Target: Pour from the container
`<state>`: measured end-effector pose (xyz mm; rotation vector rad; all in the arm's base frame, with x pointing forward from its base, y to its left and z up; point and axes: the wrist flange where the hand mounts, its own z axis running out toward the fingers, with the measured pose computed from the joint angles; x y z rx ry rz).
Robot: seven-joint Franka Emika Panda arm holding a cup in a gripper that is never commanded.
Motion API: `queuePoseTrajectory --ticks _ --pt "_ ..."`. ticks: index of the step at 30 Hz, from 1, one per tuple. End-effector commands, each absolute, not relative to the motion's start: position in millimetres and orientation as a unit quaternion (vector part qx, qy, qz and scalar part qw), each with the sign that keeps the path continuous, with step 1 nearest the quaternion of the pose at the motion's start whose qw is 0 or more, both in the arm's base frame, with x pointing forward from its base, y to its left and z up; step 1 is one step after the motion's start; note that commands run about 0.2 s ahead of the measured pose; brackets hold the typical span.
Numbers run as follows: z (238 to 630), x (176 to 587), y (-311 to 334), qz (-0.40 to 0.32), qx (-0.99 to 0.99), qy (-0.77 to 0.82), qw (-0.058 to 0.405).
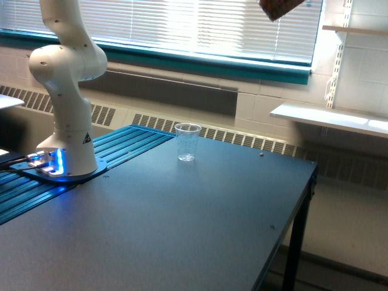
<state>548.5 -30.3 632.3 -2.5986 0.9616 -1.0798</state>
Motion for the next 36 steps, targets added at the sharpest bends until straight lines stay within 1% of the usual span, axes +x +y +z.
queuePoseTrajectory --ticks 1,11,19,25,36 --pt "631 550 -27 -0.363 -0.873 0.317 0.080" --pt "627 548 -26 -0.368 -0.872 0.312 0.077" --pt "625 537 -26 -0.382 -0.872 0.297 0.072" --pt "620 518 -30 -0.391 -0.873 0.283 0.072" --pt "603 470 -38 -0.393 -0.875 0.276 0.063"
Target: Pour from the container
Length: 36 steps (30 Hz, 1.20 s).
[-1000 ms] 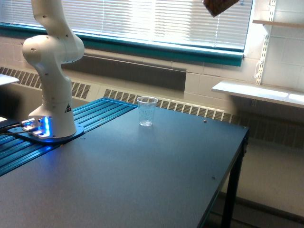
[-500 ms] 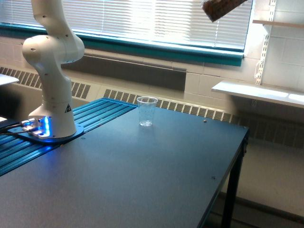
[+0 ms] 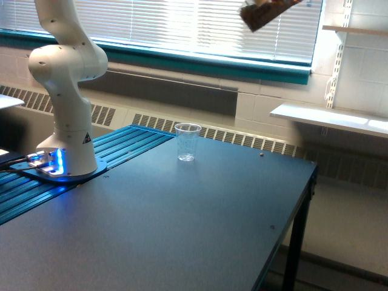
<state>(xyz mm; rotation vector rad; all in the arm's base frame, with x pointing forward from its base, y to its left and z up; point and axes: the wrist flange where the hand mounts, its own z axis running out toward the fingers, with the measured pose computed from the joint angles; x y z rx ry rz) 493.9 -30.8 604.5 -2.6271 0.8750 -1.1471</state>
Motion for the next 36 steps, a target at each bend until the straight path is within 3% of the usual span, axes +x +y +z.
queuePoseTrajectory --ticks 1,36 --pt "601 465 -39 -0.393 -0.875 0.275 0.061" --pt "529 340 37 -0.371 -0.912 0.175 0.020"
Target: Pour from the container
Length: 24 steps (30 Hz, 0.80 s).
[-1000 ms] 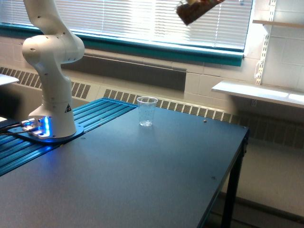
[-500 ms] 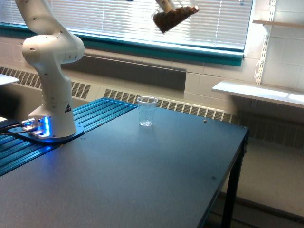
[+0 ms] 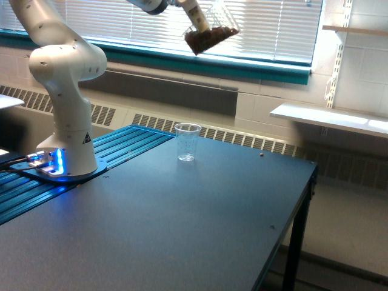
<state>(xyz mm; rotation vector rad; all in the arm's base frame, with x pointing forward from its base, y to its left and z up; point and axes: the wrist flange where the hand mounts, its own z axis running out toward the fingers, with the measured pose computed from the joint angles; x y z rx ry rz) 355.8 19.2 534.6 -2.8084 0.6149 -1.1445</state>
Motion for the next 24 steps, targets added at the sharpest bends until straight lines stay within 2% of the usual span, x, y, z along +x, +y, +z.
queuePoseTrajectory --ticks 1,14,24 --pt "527 337 39 -0.370 -0.913 0.171 0.020" --pt "510 303 49 -0.361 -0.925 0.115 0.004" --pt "499 295 50 -0.357 -0.932 0.061 -0.006"
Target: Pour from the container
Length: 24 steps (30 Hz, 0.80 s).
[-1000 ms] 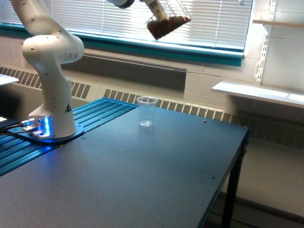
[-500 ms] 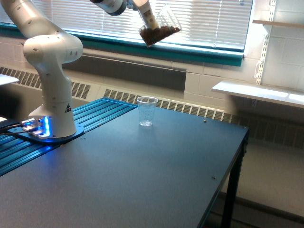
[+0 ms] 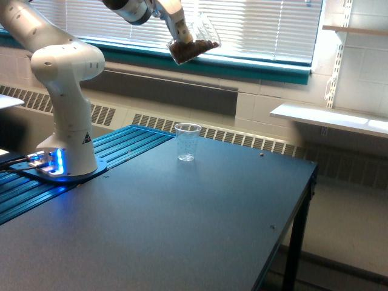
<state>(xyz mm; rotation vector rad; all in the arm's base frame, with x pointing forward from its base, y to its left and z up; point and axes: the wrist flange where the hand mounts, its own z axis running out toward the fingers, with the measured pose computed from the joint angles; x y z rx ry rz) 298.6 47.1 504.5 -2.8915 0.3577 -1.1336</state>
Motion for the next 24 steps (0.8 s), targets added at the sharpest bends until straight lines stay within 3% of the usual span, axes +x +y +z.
queuePoseTrajectory --ticks 1,14,24 --pt "498 294 50 -0.361 -0.931 0.052 -0.009" --pt "482 274 72 -0.372 -0.927 0.042 -0.009" --pt "493 238 99 -0.367 -0.929 0.053 0.002"
